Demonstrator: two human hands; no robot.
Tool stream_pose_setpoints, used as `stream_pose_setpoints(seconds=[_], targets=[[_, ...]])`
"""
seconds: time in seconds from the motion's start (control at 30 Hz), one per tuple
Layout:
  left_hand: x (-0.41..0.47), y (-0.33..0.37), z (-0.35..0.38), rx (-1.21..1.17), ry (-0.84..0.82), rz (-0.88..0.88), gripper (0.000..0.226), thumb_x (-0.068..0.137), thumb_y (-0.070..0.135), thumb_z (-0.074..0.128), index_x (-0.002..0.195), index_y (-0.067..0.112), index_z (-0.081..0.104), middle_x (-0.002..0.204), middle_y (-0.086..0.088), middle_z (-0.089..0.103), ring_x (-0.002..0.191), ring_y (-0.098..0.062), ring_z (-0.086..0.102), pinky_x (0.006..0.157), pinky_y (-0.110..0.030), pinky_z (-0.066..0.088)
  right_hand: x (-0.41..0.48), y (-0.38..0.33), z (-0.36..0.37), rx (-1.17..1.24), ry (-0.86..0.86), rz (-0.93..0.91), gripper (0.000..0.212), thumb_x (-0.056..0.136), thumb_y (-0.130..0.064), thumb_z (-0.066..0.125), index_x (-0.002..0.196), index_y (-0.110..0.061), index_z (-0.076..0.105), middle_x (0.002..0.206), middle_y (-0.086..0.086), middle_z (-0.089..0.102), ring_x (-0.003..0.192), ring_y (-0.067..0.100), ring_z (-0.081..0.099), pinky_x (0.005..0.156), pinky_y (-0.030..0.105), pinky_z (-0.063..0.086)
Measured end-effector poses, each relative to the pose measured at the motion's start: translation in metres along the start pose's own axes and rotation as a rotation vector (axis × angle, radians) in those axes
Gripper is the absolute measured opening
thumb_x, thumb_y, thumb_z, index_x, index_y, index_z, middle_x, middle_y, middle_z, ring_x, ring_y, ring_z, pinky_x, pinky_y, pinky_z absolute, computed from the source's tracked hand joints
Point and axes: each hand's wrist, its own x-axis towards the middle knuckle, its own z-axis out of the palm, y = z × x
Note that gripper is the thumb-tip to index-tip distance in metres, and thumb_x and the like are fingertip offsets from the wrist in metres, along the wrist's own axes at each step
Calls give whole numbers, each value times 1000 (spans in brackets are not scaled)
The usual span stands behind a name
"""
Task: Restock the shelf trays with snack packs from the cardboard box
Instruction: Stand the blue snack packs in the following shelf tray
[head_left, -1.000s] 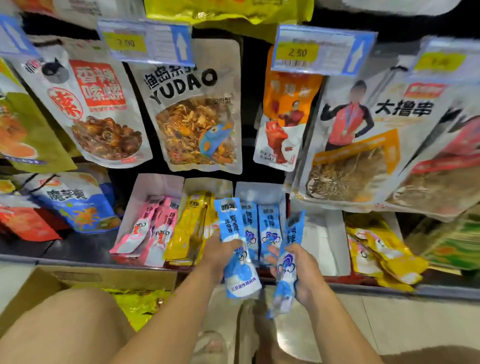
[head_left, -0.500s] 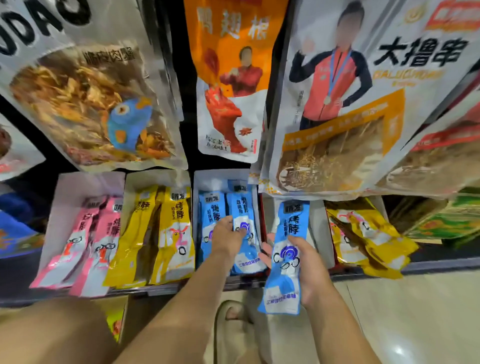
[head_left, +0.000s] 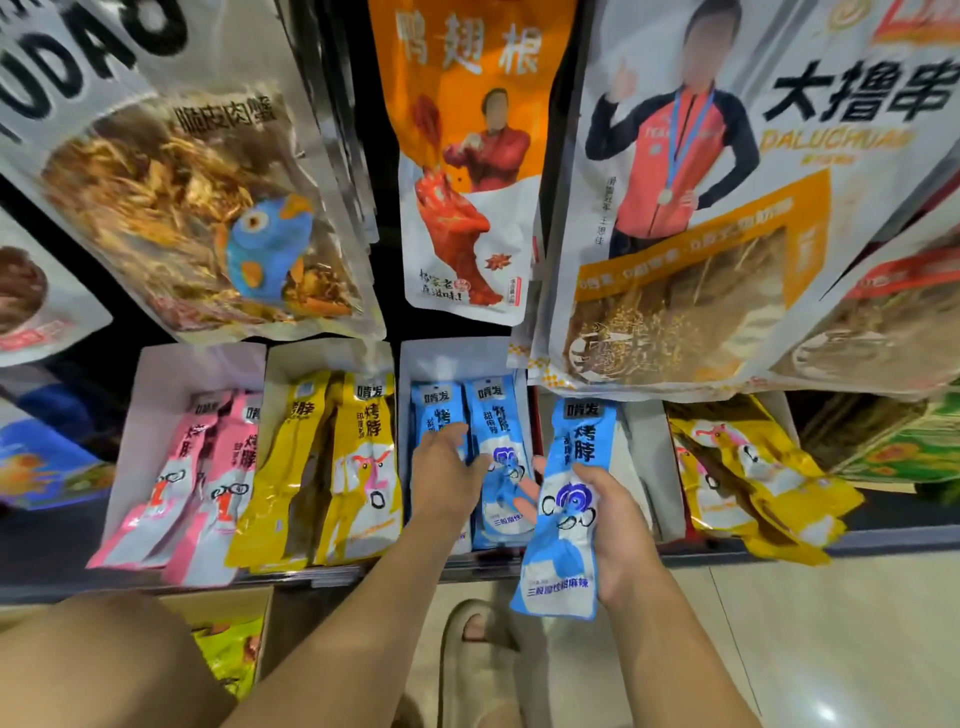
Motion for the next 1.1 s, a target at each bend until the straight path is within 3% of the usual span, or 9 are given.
stream_pose_setpoints(seconds=[0.13, 0.27, 0.37, 0.47, 0.63, 0.83, 0.93, 1.03, 1.1], targets=[[2, -22, -33, 188, 156, 23, 50, 89, 32, 70, 135, 20, 54, 127, -5, 54, 120, -26, 50, 99, -37, 44, 5, 11, 25, -64, 7, 37, 40, 97, -32, 55, 125, -6, 66, 118, 24, 70, 103, 39, 71, 88, 46, 54], [8, -50, -54, 203, 156, -44, 48, 90, 30, 66, 136, 19, 53, 126, -7, 55, 118, -29, 52, 97, -40, 46, 15, 25, 49, -77, 0, 39, 37, 94, -23, 62, 126, -4, 63, 118, 28, 69, 106, 46, 68, 74, 45, 59], [12, -64, -60, 172, 116, 11, 36, 96, 19, 58, 132, 22, 58, 120, -7, 62, 106, -23, 60, 81, -30, 50, 30, 33, 60, -213, 7, 22, 34, 92, -24, 64, 121, -6, 66, 109, 23, 74, 104, 45, 69, 88, 57, 57], [20, -70, -63, 103, 64, 1, 34, 97, 17, 57, 129, 27, 62, 115, 4, 71, 97, -12, 64, 69, -16, 47, 50, 36, 70, -349, 43, -98, 30, 94, -17, 65, 122, -6, 64, 102, 17, 76, 88, 34, 75, 80, 54, 60], [27, -75, -60, 9, 29, -14, 32, 95, 16, 61, 124, 29, 66, 108, 9, 73, 99, -10, 66, 81, -20, 52, 83, 45, 93, -674, 93, -343, 20, 94, -15, 70, 113, -12, 68, 101, 6, 77, 93, 25, 74, 86, 48, 60], [32, -83, -58, 45, 48, 3, 39, 95, 16, 61, 133, 23, 60, 92, 8, 65, 86, -8, 59, 73, -16, 41, 111, 65, 104, -957, 157, -321, 11, 91, -5, 66, 102, -8, 66, 97, 15, 74, 87, 31, 70, 79, 44, 57], [33, -84, -56, 26, 44, -22, 40, 94, 15, 62, 132, 26, 61, 83, 10, 61, 83, -9, 61, 73, -14, 44, 109, 71, 105, -1091, 202, -366, 18, 94, -10, 65, 110, -1, 62, 89, 8, 66, 86, 22, 62, 77, 36, 53], [30, -82, -57, 19, 60, -28, 40, 94, 18, 64, 132, 27, 60, 95, 9, 64, 92, -9, 63, 85, -23, 51, 110, 72, 103, -1184, 216, -417, 26, 94, -12, 64, 120, -13, 63, 93, 2, 72, 76, 21, 66, 57, 24, 49], [30, -78, -60, 7, 53, -47, 39, 94, 19, 64, 132, 26, 61, 104, 8, 67, 98, -10, 64, 89, -23, 50, 107, 72, 104, -1223, 227, -418, 39, 95, -13, 62, 133, -13, 56, 107, 6, 71, 81, 22, 68, 64, 32, 56]])
